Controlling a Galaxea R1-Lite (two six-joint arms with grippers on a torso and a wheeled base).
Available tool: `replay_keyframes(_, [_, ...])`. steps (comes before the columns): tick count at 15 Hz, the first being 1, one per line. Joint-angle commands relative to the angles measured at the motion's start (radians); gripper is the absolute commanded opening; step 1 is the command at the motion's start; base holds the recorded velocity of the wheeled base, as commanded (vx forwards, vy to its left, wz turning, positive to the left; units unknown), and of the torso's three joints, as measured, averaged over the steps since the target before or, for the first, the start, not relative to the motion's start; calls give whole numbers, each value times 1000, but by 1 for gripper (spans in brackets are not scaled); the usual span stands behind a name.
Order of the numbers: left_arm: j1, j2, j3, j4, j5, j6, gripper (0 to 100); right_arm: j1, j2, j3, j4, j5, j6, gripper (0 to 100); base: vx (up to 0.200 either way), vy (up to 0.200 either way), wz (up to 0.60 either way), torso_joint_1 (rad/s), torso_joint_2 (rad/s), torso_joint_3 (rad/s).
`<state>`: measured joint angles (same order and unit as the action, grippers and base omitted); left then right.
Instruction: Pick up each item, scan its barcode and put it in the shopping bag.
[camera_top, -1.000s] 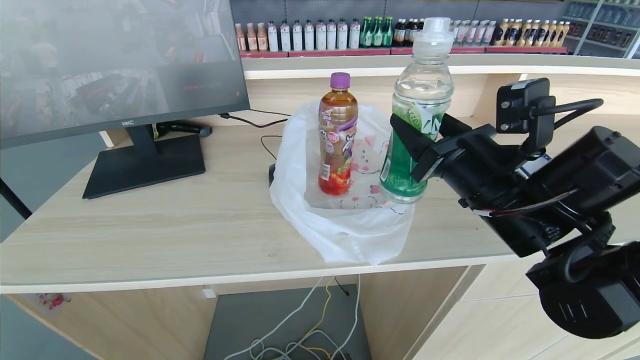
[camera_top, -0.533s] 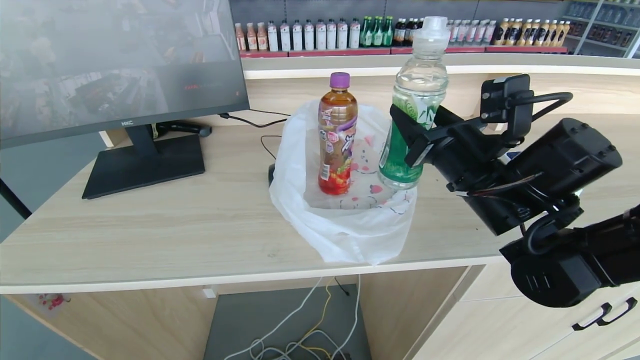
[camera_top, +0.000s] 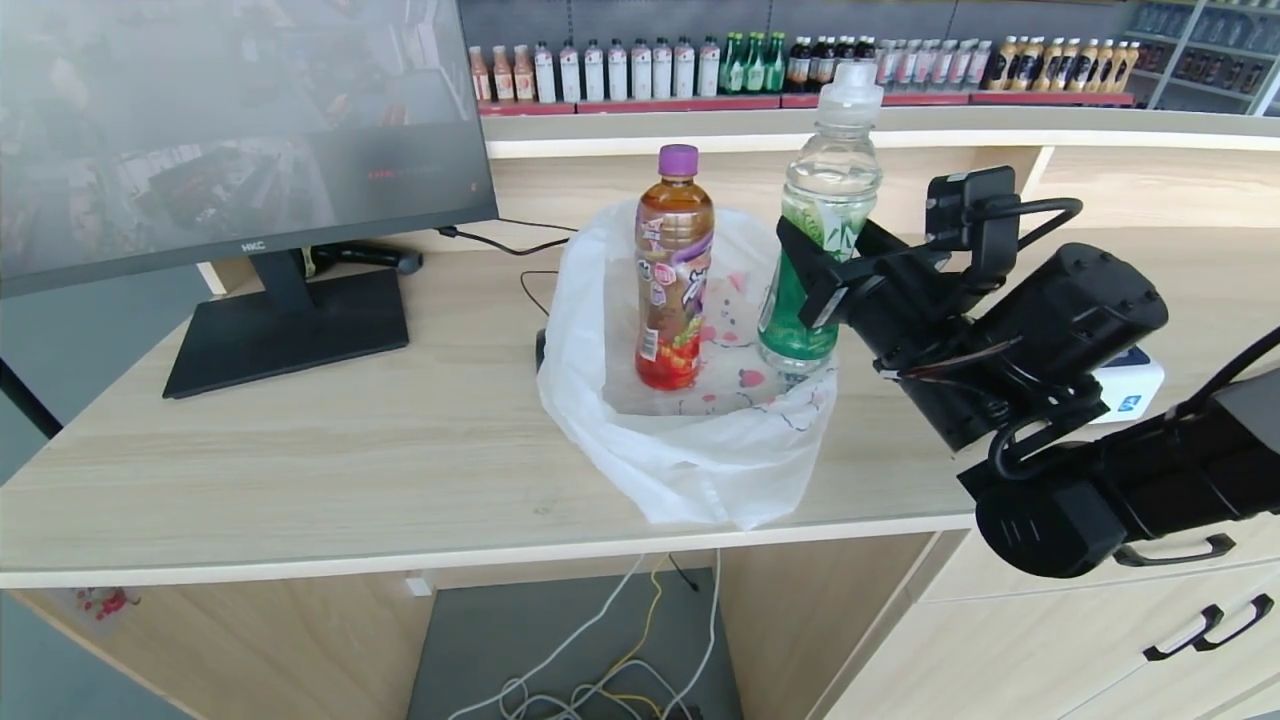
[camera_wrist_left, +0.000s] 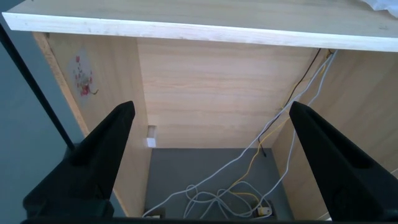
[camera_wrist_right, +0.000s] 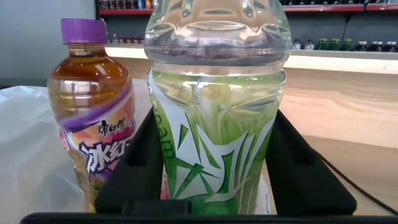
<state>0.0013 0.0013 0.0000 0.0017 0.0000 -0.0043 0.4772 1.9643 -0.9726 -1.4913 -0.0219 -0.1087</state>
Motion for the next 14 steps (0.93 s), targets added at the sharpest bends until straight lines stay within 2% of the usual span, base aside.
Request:
replay_keyframes(1, [0, 0, 0, 0, 0, 0, 100, 3, 27, -15, 0, 2, -2, 0, 0, 0, 0, 0, 0, 0])
replay_keyframes(14, [-1, 0, 0, 0, 0, 0, 100, 8, 102, -8, -1, 2, -2, 0, 0, 0, 0, 0, 0, 0])
